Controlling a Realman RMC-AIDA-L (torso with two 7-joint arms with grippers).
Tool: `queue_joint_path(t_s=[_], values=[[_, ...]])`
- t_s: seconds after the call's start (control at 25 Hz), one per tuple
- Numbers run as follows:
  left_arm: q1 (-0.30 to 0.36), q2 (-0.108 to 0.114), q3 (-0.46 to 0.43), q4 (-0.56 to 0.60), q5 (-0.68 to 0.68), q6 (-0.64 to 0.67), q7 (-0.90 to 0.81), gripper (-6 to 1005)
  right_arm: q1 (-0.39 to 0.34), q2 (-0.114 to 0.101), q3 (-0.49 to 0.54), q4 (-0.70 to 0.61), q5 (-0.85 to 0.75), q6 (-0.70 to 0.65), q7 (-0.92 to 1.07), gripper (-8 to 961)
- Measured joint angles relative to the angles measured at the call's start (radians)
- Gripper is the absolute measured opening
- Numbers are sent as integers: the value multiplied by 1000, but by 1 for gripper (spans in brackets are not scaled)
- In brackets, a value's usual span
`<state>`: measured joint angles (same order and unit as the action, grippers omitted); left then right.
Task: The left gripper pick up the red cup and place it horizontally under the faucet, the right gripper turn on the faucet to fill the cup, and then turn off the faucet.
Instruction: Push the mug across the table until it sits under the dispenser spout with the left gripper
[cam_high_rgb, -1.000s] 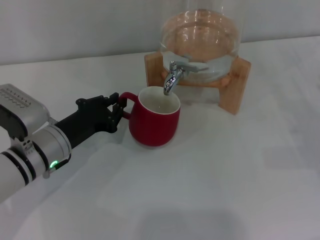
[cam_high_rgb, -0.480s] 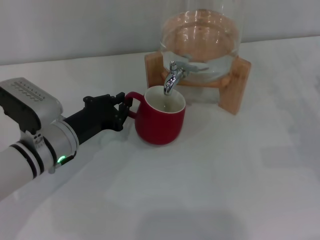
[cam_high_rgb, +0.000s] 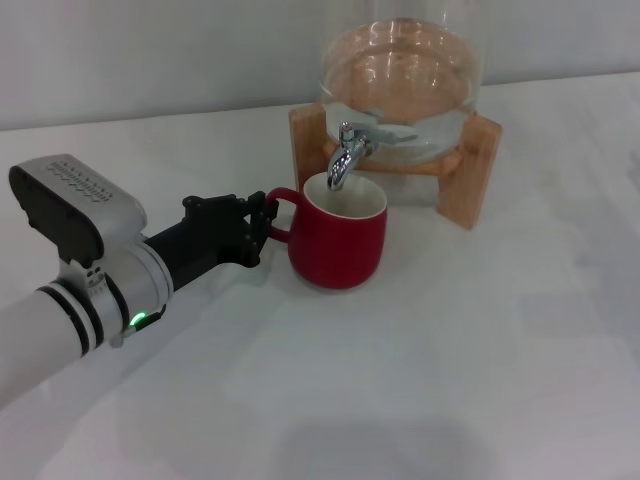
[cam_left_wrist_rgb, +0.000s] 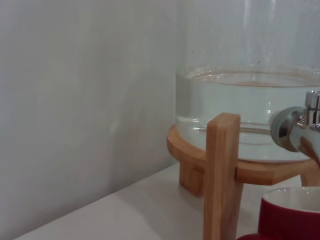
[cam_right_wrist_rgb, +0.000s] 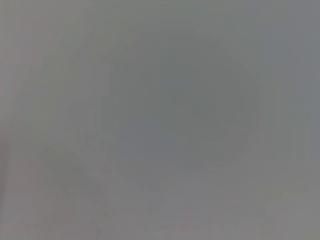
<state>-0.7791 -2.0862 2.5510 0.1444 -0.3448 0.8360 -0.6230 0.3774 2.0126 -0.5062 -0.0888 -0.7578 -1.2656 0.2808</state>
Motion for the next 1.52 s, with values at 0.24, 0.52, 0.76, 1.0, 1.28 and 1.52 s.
queue_joint_path(t_s=[0.24,0.52,0.76,1.0,1.28,1.52], values=[[5,0,0,16,0,0,0,129,-3,0,0,0,0,-5,0,876],[15,0,-3,18,0,0,4,124,-3,0,0,0,0,-10,0,876],[19,0,-5,18,0,-10,6,119,-2,0,0,0,0,-11,0,876],[18,0,-6,19,0,-27,4,114,-1,0,0,0,0,-13,0,876],[10,0,-4,34,-1,-73,0,107,1,0,0,0,0,-13,0,875],[9,2,-5,41,-1,-76,0,100,2,0,0,0,0,-13,0,875]])
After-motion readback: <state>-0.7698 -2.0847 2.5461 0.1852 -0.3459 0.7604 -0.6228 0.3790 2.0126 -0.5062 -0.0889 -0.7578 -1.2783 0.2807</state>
